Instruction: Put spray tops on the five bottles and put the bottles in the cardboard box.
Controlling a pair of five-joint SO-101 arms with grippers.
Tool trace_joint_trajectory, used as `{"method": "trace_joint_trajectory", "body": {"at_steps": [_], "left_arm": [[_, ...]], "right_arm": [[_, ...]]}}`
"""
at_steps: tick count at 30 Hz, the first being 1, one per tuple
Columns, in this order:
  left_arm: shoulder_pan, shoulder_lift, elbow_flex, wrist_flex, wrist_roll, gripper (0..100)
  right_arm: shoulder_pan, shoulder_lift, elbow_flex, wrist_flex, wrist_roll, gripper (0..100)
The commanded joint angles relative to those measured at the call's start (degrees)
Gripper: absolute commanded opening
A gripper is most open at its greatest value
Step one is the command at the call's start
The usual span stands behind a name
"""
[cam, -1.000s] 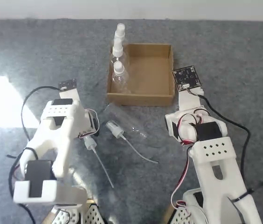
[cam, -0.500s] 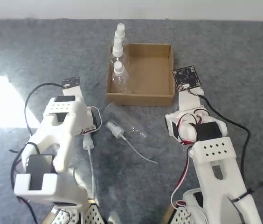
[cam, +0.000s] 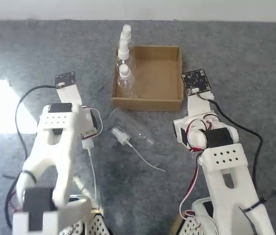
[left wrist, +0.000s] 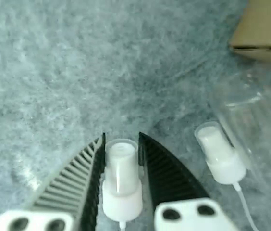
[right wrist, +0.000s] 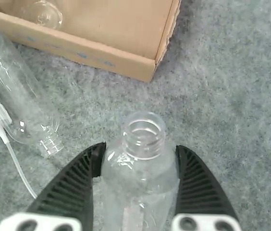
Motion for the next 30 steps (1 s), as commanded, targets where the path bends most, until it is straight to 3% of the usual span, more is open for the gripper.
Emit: {"method": "trace_joint_trajectory", "body": {"at_steps": [1, 10, 21, 30], "left_arm": [[-0.4, -10.5, 1.1, 0.6, 0.2, 1], [-0.4, -20.2, 3.6, -1.7, 0.2, 1], [-0.4, -34.6, 6.4, -2.2, 0.5, 1], [-0.4, -50.7, 15.3, -8.8, 0.6, 1]], "right_arm": [[-0.5, -2.2, -0.8, -0.7, -0.4, 8.5], [-4.6, -2.2, -0.8, 1.0, -0.5, 8.3], [-4.8, -2.4, -0.3, 0.6, -0.3, 8.3], [-4.9, -9.6, 4.0, -1.4, -0.3, 8.3]]}}
